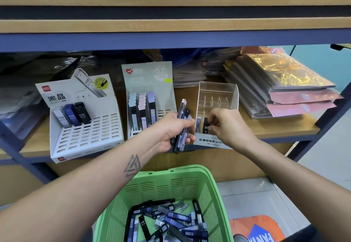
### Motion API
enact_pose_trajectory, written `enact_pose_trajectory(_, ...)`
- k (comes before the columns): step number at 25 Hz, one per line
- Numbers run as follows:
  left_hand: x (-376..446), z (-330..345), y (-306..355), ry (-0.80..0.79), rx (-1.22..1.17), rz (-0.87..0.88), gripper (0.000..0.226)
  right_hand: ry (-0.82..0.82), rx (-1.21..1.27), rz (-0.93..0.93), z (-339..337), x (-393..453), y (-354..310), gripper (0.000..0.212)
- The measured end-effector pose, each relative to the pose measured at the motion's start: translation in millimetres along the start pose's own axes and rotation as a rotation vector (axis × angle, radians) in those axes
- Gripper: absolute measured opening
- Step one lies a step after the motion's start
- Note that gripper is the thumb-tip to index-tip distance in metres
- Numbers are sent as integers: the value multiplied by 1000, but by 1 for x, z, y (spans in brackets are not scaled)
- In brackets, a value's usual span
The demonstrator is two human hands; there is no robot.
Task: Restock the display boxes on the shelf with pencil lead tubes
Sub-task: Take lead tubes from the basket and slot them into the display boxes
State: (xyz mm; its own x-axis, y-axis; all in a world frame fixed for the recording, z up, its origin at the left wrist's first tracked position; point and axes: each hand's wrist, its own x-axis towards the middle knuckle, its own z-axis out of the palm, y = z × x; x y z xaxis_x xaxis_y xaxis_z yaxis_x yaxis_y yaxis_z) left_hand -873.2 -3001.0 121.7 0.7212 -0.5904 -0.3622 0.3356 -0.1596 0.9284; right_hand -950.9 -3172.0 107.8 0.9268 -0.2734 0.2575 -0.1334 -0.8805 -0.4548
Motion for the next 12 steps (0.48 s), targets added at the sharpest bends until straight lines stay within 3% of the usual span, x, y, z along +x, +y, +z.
enact_pose_trajectory(5,-9,-2,7,-91,-92,-4,13,74,-59,-28,-16,4,-16,17)
enact_pose_trajectory(7,-15,-2,9,-131,-136,-8,14,42,222,50,-22,9,-30,12)
enact_pose_trajectory(9,-19,-3,10,-163,-153,-3,20,-105,566,189,-22,10,-40,9)
enact_pose_trajectory(12,-26,-5,13,-172,-175,-17,29,-210,757,288,-17,11,-41,5)
